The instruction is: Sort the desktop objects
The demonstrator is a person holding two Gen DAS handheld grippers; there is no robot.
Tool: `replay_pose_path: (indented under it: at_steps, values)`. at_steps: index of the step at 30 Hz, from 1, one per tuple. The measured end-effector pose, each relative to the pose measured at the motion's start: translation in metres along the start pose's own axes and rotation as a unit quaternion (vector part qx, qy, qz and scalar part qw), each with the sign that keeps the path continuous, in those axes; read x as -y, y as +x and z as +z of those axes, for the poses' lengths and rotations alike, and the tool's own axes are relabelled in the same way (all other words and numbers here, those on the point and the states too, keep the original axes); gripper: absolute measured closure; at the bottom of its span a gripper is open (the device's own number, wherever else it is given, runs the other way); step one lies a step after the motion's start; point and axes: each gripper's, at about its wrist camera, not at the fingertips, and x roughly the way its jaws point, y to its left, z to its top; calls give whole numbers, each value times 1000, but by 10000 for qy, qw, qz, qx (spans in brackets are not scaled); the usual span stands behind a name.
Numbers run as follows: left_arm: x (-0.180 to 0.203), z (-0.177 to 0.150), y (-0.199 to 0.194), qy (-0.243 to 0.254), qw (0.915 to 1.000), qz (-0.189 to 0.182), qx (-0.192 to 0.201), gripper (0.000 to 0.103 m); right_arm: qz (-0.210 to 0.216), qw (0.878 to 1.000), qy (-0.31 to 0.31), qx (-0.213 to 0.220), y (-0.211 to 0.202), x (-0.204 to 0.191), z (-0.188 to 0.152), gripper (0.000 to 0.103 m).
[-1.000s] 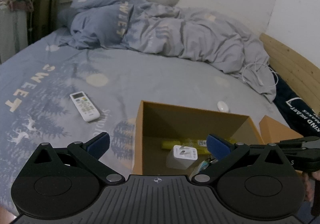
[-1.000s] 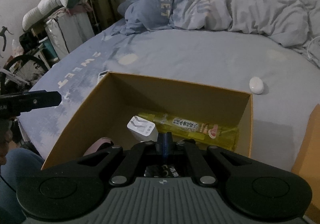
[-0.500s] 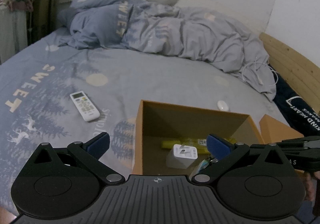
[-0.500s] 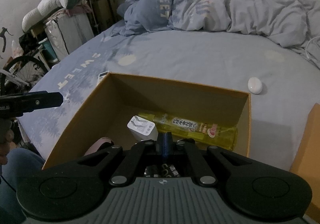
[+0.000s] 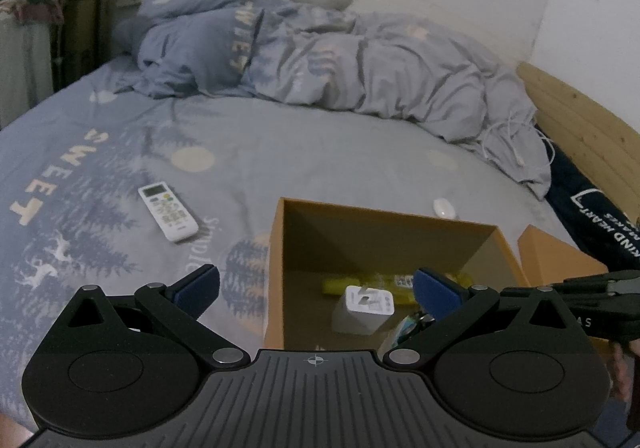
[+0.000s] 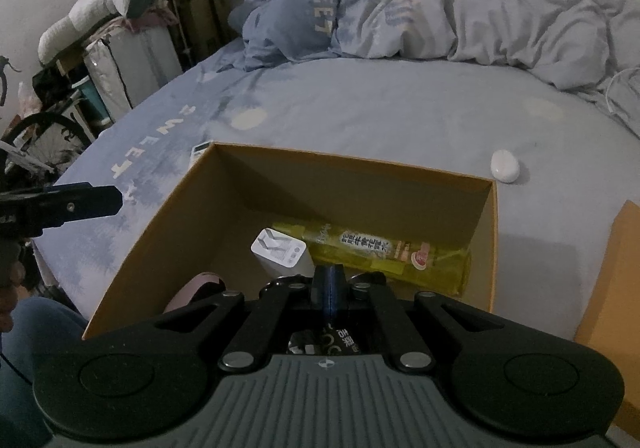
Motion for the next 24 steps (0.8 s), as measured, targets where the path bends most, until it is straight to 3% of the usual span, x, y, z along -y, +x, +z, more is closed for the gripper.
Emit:
replay_pose_path:
  at_steps: [24]
  values:
    - [1, -3, 3, 52, 10000, -28, -32, 0, -103, 9999, 13, -72, 0, -2, -2, 102]
